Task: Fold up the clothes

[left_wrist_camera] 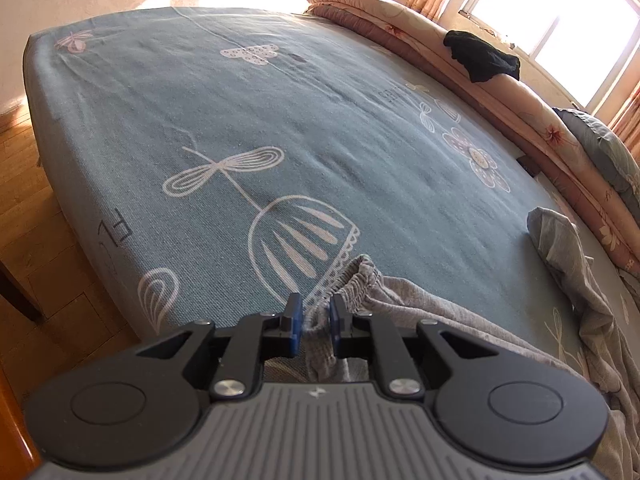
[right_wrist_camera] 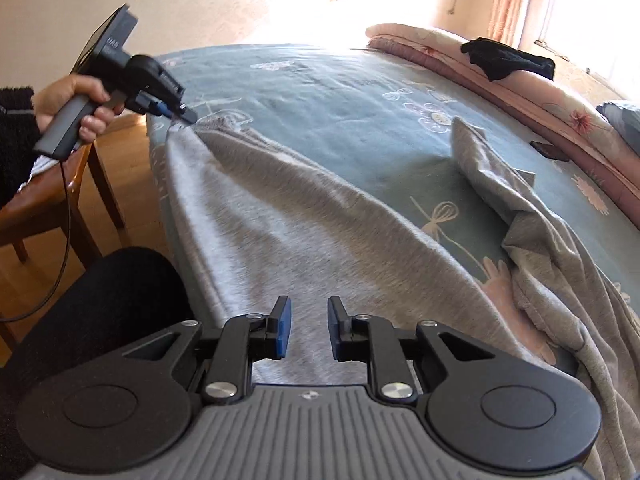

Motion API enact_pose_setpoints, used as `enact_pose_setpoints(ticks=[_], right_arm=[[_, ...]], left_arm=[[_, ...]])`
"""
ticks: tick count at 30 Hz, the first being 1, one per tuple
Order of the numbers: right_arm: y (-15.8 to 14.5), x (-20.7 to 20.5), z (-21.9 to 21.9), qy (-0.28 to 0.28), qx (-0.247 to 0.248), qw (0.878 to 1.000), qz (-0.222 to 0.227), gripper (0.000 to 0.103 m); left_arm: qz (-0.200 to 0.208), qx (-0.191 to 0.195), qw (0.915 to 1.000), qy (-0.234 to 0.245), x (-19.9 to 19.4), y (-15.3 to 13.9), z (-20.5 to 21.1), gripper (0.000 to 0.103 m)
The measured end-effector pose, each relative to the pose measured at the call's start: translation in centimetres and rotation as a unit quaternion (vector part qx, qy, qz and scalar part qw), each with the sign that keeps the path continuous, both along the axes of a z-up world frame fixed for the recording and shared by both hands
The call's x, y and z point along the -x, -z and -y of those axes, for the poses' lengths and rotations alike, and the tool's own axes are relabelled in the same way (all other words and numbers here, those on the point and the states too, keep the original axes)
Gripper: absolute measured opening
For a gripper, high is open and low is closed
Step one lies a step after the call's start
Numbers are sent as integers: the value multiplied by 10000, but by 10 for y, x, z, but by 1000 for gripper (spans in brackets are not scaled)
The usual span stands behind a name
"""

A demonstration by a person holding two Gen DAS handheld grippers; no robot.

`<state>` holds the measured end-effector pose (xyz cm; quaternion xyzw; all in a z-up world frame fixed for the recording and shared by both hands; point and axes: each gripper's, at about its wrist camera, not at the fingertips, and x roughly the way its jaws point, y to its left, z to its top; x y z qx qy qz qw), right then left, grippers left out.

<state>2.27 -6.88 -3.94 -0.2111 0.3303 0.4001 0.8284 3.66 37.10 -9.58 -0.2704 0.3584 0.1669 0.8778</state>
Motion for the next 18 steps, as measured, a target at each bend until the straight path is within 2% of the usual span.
enact_pose_setpoints(ticks=[1, 3, 5, 8, 10, 12, 14, 18], right_arm=[[-8, -11, 16, 231, -152, 9996, -112, 32], [-18, -28, 42, 628, -322, 9974, -155, 32], [-23, -40, 65, 1001, -214, 9947, -13, 33], [-20, -61, 86, 1146, 261, 9926, 292, 33], [-14, -83, 98, 1173, 613, 9904, 393, 33], [-7, -102, 104, 1132, 836, 9893, 384, 33], [0, -125, 109, 1071, 951, 9893, 273, 33], [16, -157, 111, 665, 1047, 9923, -55, 33]], left_arm=[[78, -39, 10000, -20, 2, -5, -2, 16], [201, -141, 9997, -80, 6, -14, -5, 28], [250, -303, 9991, -135, 8, -24, -7, 30], [303, -345, 9984, 330, 0, -36, 2, 31], [303, -427, 9954, 807, -12, -41, 18, 36], [267, -646, 9874, 1416, -32, -44, 49, 40], [223, -862, 9763, 1973, -52, -45, 78, 40], [196, -1322, 9461, 2951, -89, -39, 131, 41]])
